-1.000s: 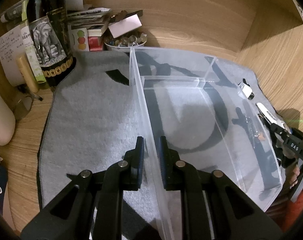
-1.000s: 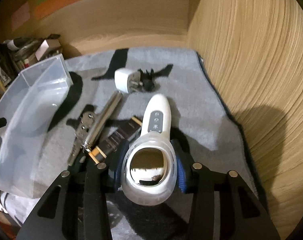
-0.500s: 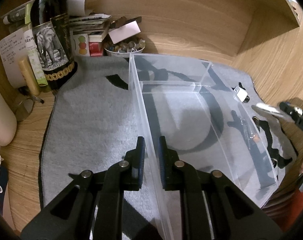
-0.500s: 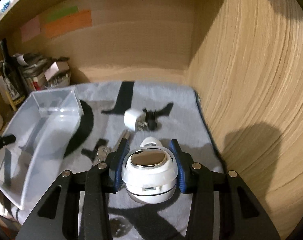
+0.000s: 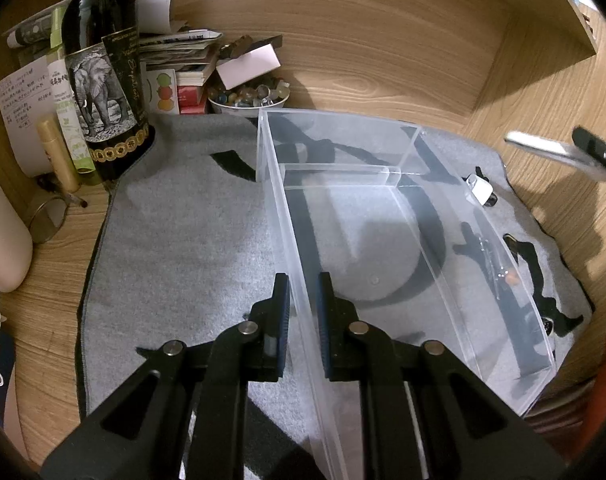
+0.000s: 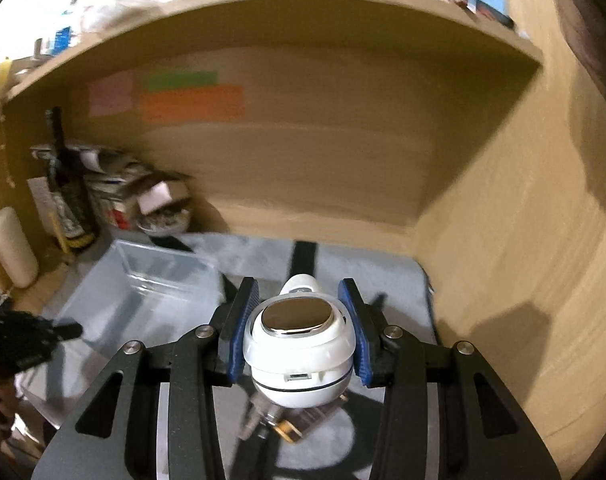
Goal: Organize rigid objects
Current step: 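Carry the white device into the clear box and release it with the right tool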
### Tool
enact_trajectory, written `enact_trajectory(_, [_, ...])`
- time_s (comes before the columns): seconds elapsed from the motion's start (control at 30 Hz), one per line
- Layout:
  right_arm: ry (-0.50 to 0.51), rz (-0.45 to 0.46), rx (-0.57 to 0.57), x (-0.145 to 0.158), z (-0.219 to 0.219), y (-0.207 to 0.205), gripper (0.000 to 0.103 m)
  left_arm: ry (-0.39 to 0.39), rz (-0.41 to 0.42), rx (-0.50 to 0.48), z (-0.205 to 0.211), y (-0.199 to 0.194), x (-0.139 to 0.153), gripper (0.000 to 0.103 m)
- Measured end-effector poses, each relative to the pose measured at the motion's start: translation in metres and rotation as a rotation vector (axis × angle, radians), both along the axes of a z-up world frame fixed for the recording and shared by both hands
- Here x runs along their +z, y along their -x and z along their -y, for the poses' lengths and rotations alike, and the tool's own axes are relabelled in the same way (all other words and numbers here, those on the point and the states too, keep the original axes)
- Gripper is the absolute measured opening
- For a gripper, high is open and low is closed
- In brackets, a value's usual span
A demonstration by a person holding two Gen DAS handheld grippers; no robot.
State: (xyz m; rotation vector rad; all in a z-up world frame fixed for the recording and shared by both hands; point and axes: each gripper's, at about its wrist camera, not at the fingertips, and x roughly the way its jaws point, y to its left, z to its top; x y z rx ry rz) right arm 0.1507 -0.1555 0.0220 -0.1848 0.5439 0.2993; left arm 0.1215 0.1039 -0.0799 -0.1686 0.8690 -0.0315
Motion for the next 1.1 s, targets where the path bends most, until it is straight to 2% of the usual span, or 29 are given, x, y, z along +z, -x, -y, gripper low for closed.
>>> enact_trajectory(0.4, [-0.014, -0.006, 0.182, -0.008, -0.064, -0.002, 0.038, -0.002, 0.0, 0.002, 0.001, 0.0, 0.0, 0.014])
enact_trajectory(0.63, [0.008, -0.069, 0.263, -0.026, -0.097, -0.012, 0.038, 0.0, 0.001, 0.003, 0.002, 0.0, 0.0, 0.014])
enact_trajectory(0.83, [0.067, -0.135, 0.312, -0.049, -0.119, -0.02, 0.038, 0.0, 0.002, 0.002, 0.002, -0.001, 0.001, 0.014])
enact_trajectory(1.1, [0.142, -0.225, 0.344, -0.071, -0.129, -0.028, 0.038, 0.001, 0.001, 0.001, 0.002, 0.0, 0.0, 0.013])
